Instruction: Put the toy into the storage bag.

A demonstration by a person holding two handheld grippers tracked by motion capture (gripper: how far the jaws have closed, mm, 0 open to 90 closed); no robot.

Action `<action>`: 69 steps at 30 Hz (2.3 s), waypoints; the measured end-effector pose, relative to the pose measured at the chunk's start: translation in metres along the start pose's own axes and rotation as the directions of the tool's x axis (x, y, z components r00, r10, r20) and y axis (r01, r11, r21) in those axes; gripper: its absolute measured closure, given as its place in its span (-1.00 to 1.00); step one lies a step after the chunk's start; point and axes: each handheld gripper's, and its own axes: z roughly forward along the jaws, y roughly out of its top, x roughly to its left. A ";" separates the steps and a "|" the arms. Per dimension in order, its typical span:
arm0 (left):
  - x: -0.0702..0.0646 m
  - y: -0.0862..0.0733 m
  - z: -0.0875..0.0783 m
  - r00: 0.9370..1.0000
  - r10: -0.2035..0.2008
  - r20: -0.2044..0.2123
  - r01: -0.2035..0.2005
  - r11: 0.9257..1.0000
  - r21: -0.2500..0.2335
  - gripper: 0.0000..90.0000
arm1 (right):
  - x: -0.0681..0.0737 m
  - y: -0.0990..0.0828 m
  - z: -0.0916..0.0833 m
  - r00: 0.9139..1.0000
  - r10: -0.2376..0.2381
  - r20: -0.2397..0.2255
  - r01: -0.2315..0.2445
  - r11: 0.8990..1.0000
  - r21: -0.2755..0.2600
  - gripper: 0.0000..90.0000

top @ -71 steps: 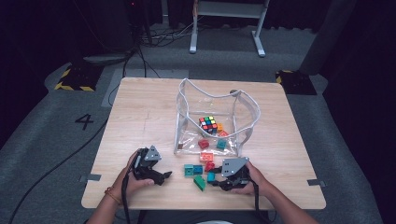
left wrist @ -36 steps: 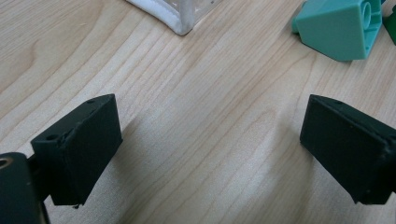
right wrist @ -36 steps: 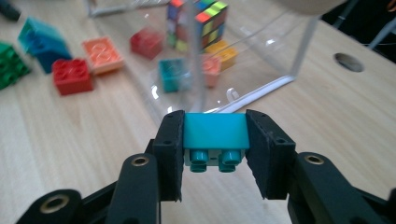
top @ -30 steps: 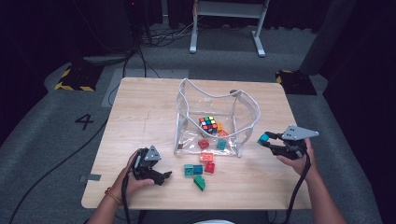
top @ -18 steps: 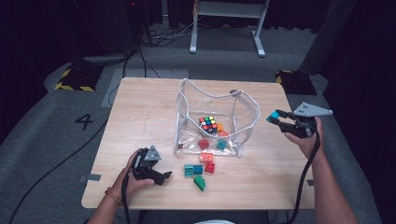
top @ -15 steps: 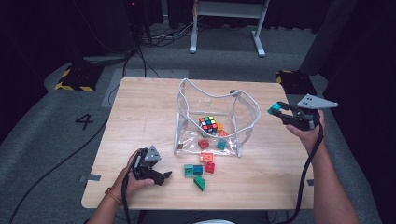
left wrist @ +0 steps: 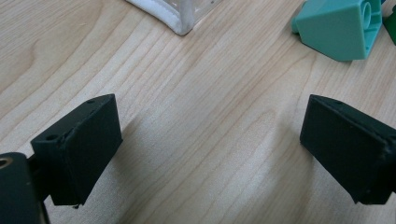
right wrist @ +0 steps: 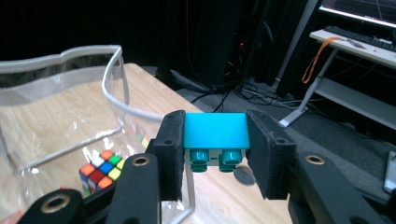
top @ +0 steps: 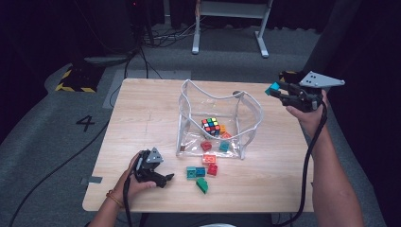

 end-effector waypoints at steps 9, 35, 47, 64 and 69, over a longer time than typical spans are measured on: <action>0.000 0.000 0.000 1.000 0.000 0.000 0.000 1.000 0.000 -0.88 | 0.017 0.029 0.027 0.996 -0.033 -0.085 0.031 0.999 -0.020 0.32; 0.000 0.000 0.000 1.000 0.003 -0.001 -0.003 1.000 0.002 -0.88 | 0.087 0.033 0.120 0.897 -0.224 -0.382 0.331 0.912 0.243 0.32; 0.000 0.000 0.000 1.000 0.001 0.000 -0.001 1.000 0.000 -0.88 | 0.084 0.023 0.136 0.879 -0.251 -0.406 0.418 0.815 0.402 0.32; 0.000 0.000 0.000 1.000 0.000 0.000 0.000 1.000 0.000 -0.88 | 0.069 0.004 0.142 0.879 -0.268 -0.396 0.465 0.667 0.582 0.32; 0.000 0.000 0.000 1.000 0.000 0.000 0.000 1.000 0.000 -0.88 | 0.060 0.001 0.131 0.891 -0.253 -0.377 0.440 0.686 0.580 0.32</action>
